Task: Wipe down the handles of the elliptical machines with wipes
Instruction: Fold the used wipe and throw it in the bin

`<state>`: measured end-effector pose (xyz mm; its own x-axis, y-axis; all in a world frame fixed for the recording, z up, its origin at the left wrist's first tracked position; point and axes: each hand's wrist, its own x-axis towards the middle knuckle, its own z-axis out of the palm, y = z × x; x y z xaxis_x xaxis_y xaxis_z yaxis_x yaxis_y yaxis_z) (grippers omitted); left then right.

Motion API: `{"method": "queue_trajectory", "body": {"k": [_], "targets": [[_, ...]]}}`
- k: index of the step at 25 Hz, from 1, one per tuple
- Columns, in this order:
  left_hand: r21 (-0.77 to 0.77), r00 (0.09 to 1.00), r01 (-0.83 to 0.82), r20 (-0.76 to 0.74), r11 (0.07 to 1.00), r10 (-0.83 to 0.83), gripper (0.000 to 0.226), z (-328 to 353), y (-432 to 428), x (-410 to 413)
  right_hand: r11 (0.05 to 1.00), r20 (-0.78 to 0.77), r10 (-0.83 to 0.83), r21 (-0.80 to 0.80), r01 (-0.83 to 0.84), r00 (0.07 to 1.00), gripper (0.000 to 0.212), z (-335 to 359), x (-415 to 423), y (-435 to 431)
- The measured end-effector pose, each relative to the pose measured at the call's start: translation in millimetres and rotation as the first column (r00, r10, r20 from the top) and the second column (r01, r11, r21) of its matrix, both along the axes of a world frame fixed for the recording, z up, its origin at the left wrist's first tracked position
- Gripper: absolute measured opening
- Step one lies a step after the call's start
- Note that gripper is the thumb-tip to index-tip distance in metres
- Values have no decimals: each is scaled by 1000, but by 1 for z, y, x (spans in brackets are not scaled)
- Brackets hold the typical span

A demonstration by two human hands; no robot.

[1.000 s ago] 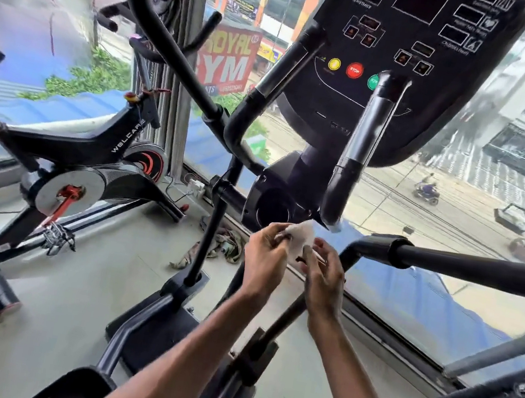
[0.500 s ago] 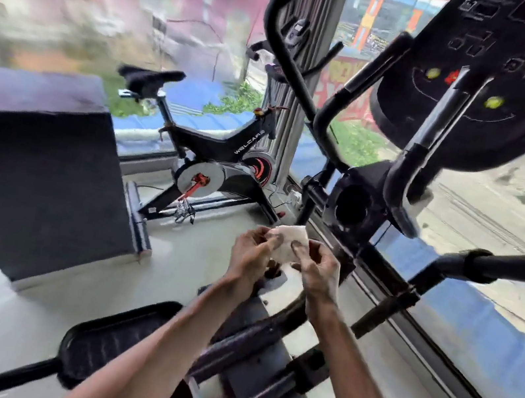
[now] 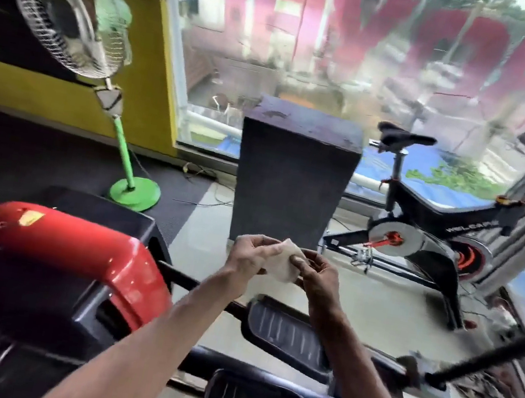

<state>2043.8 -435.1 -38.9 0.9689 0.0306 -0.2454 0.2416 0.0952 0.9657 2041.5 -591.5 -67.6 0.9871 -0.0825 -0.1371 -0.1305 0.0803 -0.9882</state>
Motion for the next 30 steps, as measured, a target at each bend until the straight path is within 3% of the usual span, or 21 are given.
{"method": "queue_trajectory", "body": {"k": [5,9,12,19,21,28,30], "targets": [[48,960,-280,-18,959,281,4,-16,202,-28,951,11,305,54,-305,952,8,1,4,207],[73,856,-514,-18,855,516,18,-18,348,-75,864,17,503,8,-503,864,21,-14,-6,365],[69,697,-713,-36,698,716,21,-18,450,-127,757,68,653,-78,-649,754,20,-19,-29,484],[46,335,-938,-121,342,934,12,-30,613,-262,428,-7,904,15,-904,428,18,-35,-114,712],[53,215,-973,-159,226,964,20,-33,656,-299,319,-11,948,31,-947,318,21,-35,-146,772],[137,-203,-973,-133,-185,970,8,-12,804,-387,-30,-30,999,32,-999,-30,44,-28,-231,976],[154,-269,-955,-108,-251,957,5,-4,852,-401,-119,-14,993,24,-993,-120,46,-22,-248,1037]]}}
